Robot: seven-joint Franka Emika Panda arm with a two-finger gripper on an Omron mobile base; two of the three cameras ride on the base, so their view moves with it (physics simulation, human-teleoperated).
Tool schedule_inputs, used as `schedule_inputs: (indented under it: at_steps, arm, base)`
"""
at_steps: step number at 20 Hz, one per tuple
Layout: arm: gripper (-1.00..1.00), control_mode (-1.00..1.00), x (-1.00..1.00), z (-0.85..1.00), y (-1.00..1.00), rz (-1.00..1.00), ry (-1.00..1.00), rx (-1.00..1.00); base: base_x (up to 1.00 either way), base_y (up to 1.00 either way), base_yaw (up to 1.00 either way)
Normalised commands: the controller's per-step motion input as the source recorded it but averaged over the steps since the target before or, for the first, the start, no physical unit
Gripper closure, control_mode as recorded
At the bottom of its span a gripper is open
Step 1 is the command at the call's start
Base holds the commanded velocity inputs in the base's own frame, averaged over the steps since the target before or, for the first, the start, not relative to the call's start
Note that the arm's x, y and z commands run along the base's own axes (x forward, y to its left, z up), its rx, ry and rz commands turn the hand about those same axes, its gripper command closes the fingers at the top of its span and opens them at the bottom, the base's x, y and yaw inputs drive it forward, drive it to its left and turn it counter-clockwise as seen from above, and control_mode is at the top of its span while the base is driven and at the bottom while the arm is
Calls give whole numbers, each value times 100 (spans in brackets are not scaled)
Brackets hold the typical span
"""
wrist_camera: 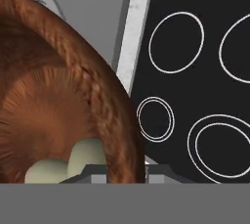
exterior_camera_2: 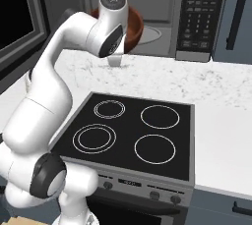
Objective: Pick the mushroom from the sink and place it in the bowl. Then pick the bowl and place it in the microwave. Then close the microwave door and press the start button.
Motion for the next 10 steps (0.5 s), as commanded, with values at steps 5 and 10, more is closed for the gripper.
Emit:
schedule_inputs:
  at_steps: [5, 10]
  arm:
    - [100, -100, 69, 13, 8, 12, 0, 0]
    - [100, -100, 63, 0, 3, 4, 0, 0]
  base:
    - [0, 0, 0]
    - [0, 0, 0]
